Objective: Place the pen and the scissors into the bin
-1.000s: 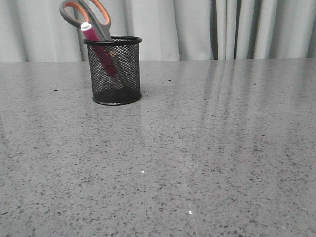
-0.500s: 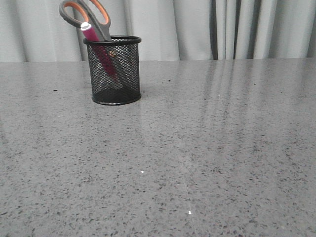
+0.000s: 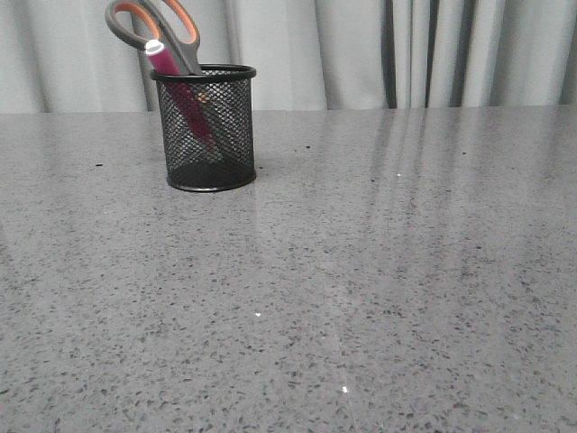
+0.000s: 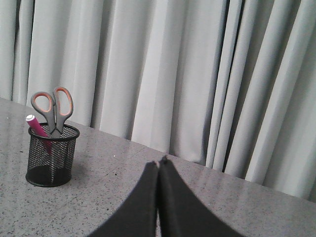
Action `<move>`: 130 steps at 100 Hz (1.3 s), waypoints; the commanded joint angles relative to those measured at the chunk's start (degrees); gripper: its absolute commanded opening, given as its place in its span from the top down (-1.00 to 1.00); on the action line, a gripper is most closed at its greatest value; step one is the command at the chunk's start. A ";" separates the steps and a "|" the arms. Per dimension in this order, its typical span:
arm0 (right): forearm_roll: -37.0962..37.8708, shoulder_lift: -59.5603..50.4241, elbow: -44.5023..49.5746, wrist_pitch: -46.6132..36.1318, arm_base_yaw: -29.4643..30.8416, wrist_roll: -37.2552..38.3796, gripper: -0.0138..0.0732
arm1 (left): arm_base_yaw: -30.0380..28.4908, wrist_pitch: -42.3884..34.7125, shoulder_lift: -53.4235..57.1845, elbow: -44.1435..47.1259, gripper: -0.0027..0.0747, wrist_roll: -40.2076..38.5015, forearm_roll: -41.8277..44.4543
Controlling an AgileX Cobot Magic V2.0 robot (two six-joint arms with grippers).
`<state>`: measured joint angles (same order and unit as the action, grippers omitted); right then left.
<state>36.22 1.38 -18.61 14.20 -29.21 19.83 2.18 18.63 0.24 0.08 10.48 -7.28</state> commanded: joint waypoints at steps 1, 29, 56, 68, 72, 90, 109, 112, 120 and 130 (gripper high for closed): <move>0.50 0.71 -1.24 -3.67 0.01 0.04 0.80 | -0.03 -3.96 1.84 2.51 0.98 -0.53 -0.82; 0.50 0.71 1.50 -2.56 1.08 0.04 0.80 | -0.03 -3.96 1.84 2.51 0.98 -0.53 -0.82; -23.77 0.71 17.35 -13.24 15.50 -12.59 0.80 | -0.03 -3.96 1.84 2.51 0.98 -0.53 -0.82; -27.20 0.71 19.79 -9.51 21.39 -15.17 0.80 | -0.03 -3.96 1.84 2.51 0.98 -0.53 -0.82; -27.79 0.71 19.97 -7.95 22.48 -15.17 0.80 | -0.03 -3.96 1.84 2.51 0.98 -0.53 -0.82; -32.74 0.71 19.97 0.67 25.06 -15.17 0.80 | -0.03 -3.96 1.84 2.51 0.98 -0.53 -0.82; -32.84 -1.02 20.06 1.76 25.06 -15.17 0.80 | -0.03 -3.96 1.84 2.51 0.98 -0.53 -0.82; -32.84 -1.97 20.06 2.27 25.06 -15.28 0.80 | -0.03 -3.96 1.84 2.51 0.98 -0.53 -0.82; -32.84 -3.14 20.06 2.69 25.06 -15.96 0.80 | -0.03 -3.96 1.84 2.51 0.98 -0.53 -0.82; -32.84 -3.14 20.06 2.45 25.16 -15.96 0.80 | -0.03 -3.96 1.84 2.51 0.98 -0.53 -0.82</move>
<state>3.24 -0.43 0.64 18.83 -4.32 4.65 2.18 18.63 0.24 0.08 10.48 -7.37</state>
